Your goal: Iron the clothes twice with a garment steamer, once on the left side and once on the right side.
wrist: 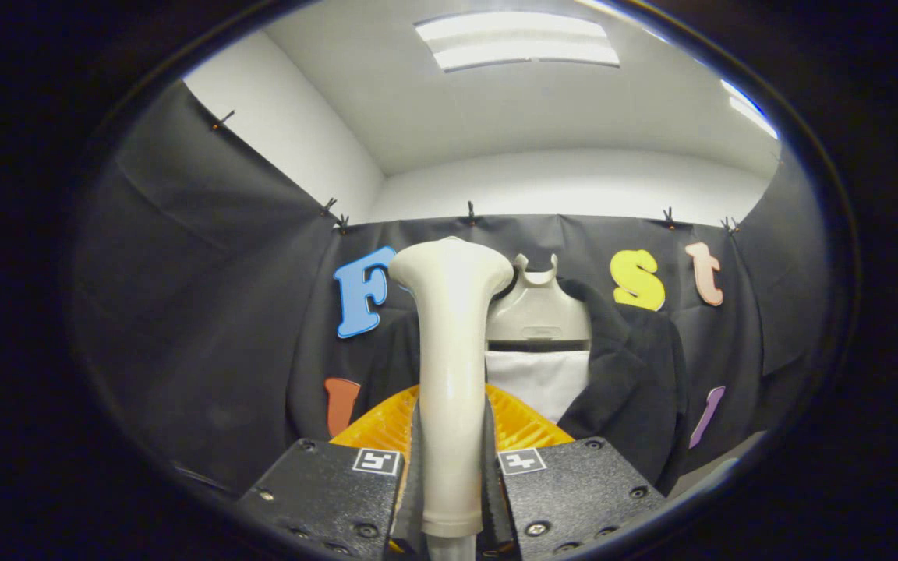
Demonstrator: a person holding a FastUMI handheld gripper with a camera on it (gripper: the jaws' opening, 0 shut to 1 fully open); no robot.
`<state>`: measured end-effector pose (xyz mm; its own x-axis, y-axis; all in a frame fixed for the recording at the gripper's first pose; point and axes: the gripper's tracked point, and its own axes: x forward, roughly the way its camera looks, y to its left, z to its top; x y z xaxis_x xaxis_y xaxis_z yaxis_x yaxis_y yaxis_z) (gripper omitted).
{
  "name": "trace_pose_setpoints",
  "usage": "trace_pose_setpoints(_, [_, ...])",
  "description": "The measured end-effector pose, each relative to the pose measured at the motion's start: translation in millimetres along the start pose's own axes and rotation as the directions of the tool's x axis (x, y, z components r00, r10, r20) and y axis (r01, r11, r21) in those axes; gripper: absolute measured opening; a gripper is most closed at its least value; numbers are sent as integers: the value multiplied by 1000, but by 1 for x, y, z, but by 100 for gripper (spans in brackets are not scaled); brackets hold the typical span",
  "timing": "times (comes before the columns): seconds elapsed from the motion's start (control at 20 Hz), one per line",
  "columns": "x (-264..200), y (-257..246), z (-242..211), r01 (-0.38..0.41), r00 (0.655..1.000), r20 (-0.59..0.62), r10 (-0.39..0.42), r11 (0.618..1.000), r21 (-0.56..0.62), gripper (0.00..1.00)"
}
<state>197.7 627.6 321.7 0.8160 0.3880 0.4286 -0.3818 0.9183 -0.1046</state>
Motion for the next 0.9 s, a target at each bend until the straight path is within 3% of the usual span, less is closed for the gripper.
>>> trace_pose_setpoints(0.3, [-11,9,-55,-30,990,-136,35,999,36,32])
trace_pose_setpoints(0.9, [-48,-4,-108,-20,958,-283,36,998,59,33])
